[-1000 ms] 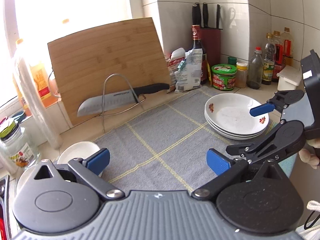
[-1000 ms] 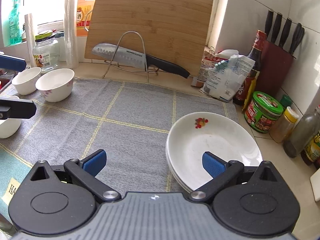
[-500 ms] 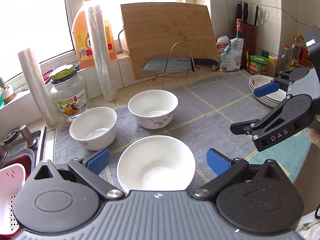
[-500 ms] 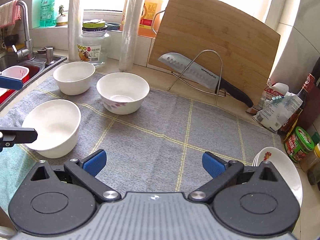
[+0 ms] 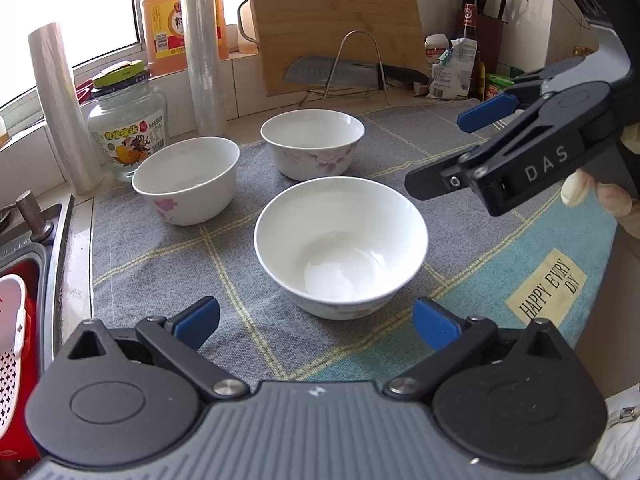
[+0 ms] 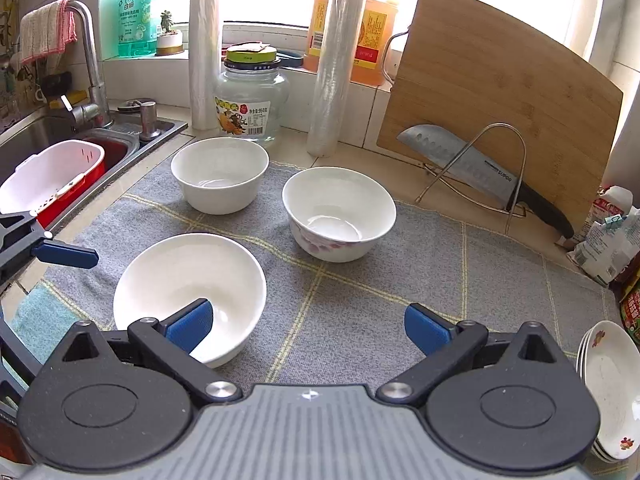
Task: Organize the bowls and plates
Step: 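Move the right tool away from the plates to a white bowl, then close the right tool on the white bowl's rim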
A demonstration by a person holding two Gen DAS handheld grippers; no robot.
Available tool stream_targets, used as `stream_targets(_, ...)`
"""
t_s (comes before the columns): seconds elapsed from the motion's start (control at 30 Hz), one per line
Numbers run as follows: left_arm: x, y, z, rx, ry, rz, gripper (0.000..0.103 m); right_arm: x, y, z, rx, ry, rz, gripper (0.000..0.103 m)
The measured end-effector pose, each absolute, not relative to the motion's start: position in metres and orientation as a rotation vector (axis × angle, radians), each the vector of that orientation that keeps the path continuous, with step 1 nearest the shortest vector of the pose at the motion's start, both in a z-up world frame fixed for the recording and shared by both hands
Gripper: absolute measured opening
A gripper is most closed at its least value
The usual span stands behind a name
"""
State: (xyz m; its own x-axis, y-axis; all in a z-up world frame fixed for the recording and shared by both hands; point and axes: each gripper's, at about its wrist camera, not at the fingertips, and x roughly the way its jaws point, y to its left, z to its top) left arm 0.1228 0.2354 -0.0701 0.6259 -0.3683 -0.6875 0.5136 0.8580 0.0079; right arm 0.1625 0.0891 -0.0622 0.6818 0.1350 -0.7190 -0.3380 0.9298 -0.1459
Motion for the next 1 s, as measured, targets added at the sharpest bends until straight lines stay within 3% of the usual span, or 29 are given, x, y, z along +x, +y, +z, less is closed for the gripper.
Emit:
stream_targets(0.6, 0.14, 0.218, -0.09, 0.231, 0.743, -0.55, 0.102, 0.18, 0.106, -0.077, -0.205, 0.862, 0.415, 0.102)
stream_targets(0.87, 0.144, 0.22, -0.086, 0.216, 0.713, -0.547, 0.099, 0.189, 0.112, -0.082, -0.174, 0.906, 0.483, 0.087)
stream_targets(1.0, 0.144, 0.221, -0.085, 0.193, 0.708, -0.559, 0.095, 0.193, 0.116, -0.085, -0.182, 0.912, 0.503, 0.084)
